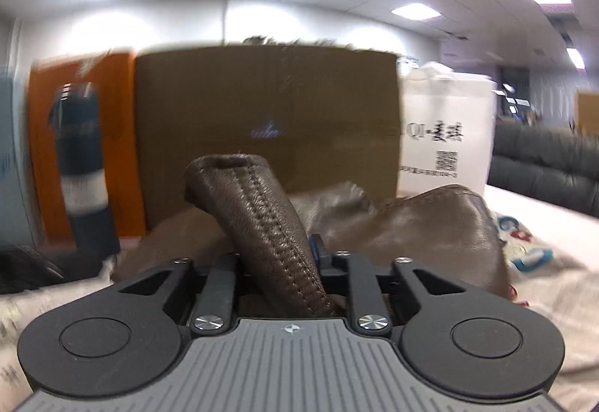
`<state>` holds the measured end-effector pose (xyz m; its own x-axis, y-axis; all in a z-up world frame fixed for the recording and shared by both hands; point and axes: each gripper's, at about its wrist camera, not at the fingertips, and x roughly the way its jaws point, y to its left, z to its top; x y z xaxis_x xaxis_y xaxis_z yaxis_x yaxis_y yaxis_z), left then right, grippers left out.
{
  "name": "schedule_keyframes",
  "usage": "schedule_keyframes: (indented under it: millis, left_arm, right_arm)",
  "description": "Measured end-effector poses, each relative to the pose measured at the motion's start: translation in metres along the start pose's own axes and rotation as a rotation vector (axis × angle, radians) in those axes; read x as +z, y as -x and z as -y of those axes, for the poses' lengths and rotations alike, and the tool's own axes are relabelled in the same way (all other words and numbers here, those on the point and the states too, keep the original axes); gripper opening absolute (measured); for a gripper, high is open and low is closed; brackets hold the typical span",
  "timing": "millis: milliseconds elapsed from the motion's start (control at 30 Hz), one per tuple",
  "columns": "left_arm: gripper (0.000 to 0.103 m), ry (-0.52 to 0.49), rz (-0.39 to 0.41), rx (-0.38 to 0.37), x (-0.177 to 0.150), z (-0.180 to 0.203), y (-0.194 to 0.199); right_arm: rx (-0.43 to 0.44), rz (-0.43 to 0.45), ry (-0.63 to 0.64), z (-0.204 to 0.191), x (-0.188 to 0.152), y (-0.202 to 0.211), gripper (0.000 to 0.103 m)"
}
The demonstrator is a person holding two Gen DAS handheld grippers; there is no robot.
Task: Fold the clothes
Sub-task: 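Grasp the jacket edge with the right gripper while the left gripper grasps another edge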
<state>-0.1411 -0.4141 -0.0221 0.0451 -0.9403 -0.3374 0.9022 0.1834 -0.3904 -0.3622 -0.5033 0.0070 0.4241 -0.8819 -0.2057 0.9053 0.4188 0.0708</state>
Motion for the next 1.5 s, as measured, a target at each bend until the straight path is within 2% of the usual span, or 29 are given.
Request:
schedule_keyframes:
  millis: [100,167,233,267,300,333,433,533,633,733,833,933,1033,1133,1233,1400,1500]
  left_arm:
    - [0.102,0.011,-0.031,-0.019,-0.003,0.008,-0.019]
    - [0.098,-0.001,-0.035,-0.034,-0.005,0.015,-0.027]
    - [0.079,-0.020,-0.030,-0.054,-0.006,0.022,-0.033]
    - [0.076,-0.028,-0.022,-0.061,-0.007,0.025,-0.034]
    - [0.067,-0.042,-0.006,-0.061,-0.008,0.028,-0.033]
    - [0.053,-0.068,0.011,-0.060,-0.009,0.032,-0.031]
    - [0.036,-0.160,0.056,-0.055,-0.013,0.042,-0.023]
    - [0.031,-0.220,0.086,-0.063,-0.021,0.049,-0.012]
    - [0.028,-0.189,0.096,-0.093,-0.024,0.050,0.002]
    - [0.026,-0.156,0.112,-0.126,-0.021,0.050,0.020]
    - [0.022,-0.116,0.128,-0.158,-0.016,0.047,0.039]
    - [0.022,-0.084,0.133,-0.194,-0.007,0.034,0.063]
    - [0.022,-0.062,0.133,-0.189,-0.004,0.010,0.093]
    - [0.021,-0.018,0.137,-0.160,0.000,-0.021,0.130]
    - [0.021,-0.018,0.169,-0.112,0.002,-0.050,0.174]
    - [0.020,-0.035,0.255,0.067,0.004,-0.099,0.254]
    - [0.020,-0.079,0.327,0.198,0.006,-0.119,0.305]
  right_arm:
    - [-0.035,0.106,-0.140,0.024,0.009,0.021,0.013]
    - [-0.068,0.168,-0.217,0.039,0.011,0.031,0.012]
    - [-0.100,0.217,-0.286,0.053,0.011,0.040,0.012]
    - [-0.108,0.221,-0.310,0.058,0.010,0.041,0.012]
    - [-0.115,0.225,-0.333,0.064,0.009,0.042,0.011]
    - [-0.114,0.222,-0.350,0.069,0.007,0.043,0.011]
    - [-0.097,0.245,-0.377,0.078,0.003,0.045,0.010]
    - [-0.081,0.316,-0.372,0.082,0.000,0.050,0.007]
    - [-0.080,0.355,-0.354,0.080,-0.001,0.053,0.006]
    - [0.007,0.348,-0.401,0.076,0.010,0.064,0.005]
    - [0.063,0.402,-0.381,0.061,0.029,0.087,0.005]
    - [0.144,0.423,-0.389,0.044,0.047,0.107,0.005]
    - [0.222,0.429,-0.385,0.023,0.060,0.121,0.005]
    - [0.275,0.417,-0.386,-0.004,0.063,0.129,0.005]
    - [0.366,0.347,-0.435,-0.029,0.058,0.129,0.005]
    - [0.548,0.271,-0.444,-0.094,0.052,0.137,0.005]
    - [0.646,0.220,-0.472,-0.129,0.048,0.136,0.005]
